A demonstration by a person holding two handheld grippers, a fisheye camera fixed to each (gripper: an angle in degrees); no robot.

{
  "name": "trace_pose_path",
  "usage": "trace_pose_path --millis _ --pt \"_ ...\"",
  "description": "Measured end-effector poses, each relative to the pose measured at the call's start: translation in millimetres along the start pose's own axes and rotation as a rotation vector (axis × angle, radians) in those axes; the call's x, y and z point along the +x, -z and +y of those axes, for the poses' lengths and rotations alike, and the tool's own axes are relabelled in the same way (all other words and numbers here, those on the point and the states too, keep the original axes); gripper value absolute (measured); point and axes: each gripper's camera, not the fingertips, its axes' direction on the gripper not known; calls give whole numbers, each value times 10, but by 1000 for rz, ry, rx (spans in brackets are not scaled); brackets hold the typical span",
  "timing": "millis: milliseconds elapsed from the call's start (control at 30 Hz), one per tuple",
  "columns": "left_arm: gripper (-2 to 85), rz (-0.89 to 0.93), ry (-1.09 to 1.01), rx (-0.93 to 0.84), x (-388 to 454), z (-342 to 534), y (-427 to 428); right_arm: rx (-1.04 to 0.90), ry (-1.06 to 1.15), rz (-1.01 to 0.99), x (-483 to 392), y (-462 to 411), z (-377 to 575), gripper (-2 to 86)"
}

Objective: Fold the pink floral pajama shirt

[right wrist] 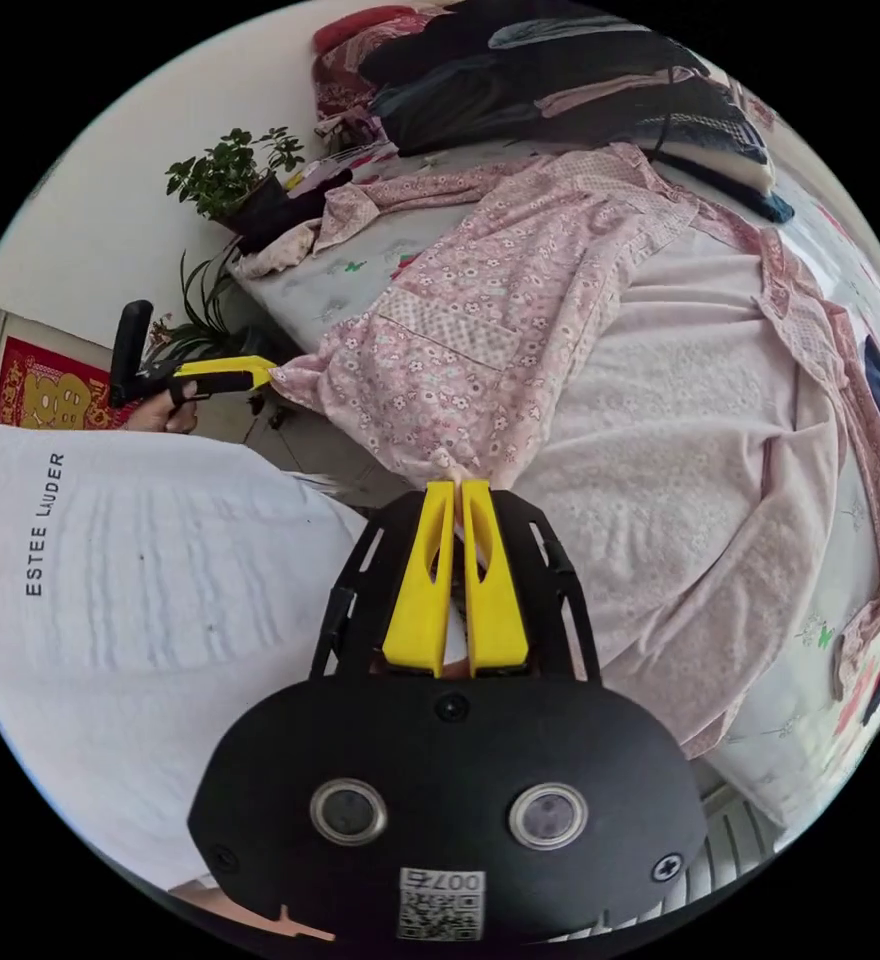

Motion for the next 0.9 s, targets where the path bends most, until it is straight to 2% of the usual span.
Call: trace_pose_path --millis 100,267,333,400,500,533,667,733,833,900 --pt "106 -6 -171 -20 351 -64 -77 51 -12 -44 3 149 -32 -2" --pt "127 -143 -452 -69 986 -173 -359 297 -100 -222 206 698 -76 -2" --pt "124 -175 -493 -77 1093 -226 -483 402 -130 -284 282 917 -90 -2" --pt "113 -203 -521 -106 1142 -305 -649 467 -143 -316 307 1033 -95 -2" --pt "29 -282 -523 -84 1167 -453 -668 520 -141 -320 273 1137 -100 -2" --pt "4 -235 -536 -88 1147 -512 -583 513 -131 -293 234 1150 -87 -2" --pt "-8 -75 -401 36 789 -507 62 397 -127 -111 183 997 70 0" --pt "-9 -18 -353 97 631 -412 330 171 -197 -9 318 614 184 3" --pt "-10 3 -320 111 528 -303 553 -80 -211 -2 432 119 238 14" --pt "-10 -24 -317 91 541 -292 572 -115 -175 20 430 46 139 20"
